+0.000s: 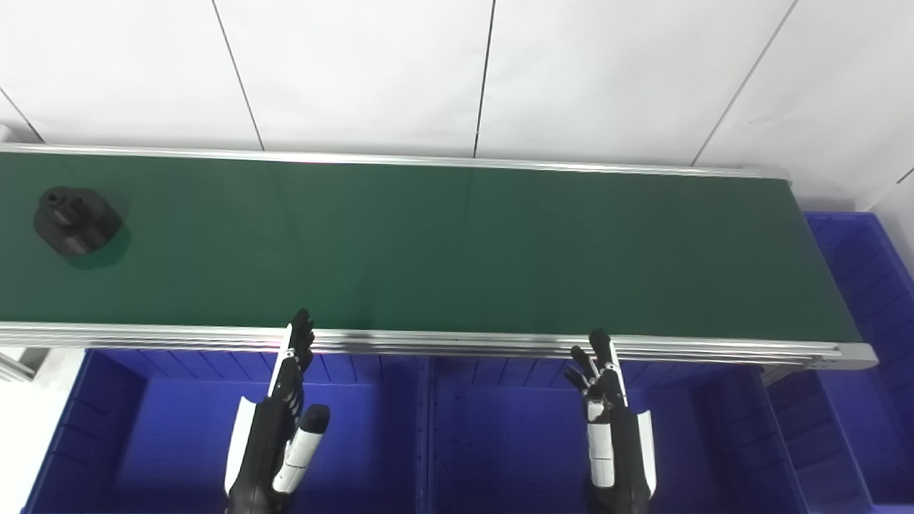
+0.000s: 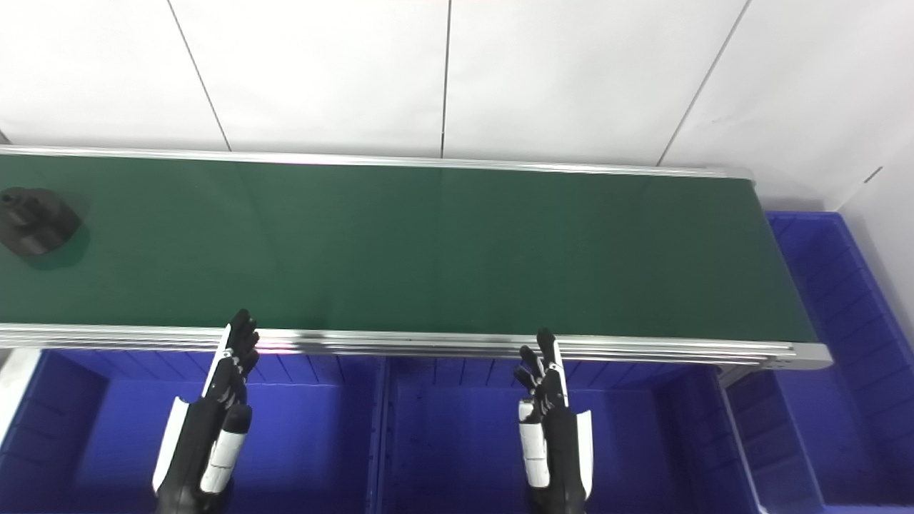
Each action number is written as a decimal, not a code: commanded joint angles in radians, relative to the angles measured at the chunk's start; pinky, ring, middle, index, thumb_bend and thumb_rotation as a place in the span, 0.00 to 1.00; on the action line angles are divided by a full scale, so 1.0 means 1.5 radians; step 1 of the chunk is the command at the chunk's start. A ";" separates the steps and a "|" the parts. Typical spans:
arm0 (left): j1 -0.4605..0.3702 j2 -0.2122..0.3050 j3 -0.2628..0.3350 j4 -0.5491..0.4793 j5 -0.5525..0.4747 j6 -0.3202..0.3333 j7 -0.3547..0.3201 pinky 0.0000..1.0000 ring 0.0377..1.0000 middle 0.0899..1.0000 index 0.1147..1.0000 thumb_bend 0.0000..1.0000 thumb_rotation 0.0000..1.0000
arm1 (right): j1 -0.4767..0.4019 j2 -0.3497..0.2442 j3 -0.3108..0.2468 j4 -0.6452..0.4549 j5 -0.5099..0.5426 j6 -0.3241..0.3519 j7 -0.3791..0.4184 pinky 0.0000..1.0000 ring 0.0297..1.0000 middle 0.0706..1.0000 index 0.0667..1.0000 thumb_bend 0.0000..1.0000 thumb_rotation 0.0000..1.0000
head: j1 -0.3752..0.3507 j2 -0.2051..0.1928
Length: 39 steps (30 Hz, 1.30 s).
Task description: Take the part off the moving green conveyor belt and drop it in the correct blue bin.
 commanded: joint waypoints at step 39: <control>-0.016 0.008 -0.012 0.083 -0.017 -0.092 0.009 1.00 1.00 1.00 1.00 0.71 0.89 | -0.008 -0.011 -0.011 0.048 0.021 -0.023 0.021 0.90 0.94 1.00 1.00 0.74 0.99 | 0.076 -0.164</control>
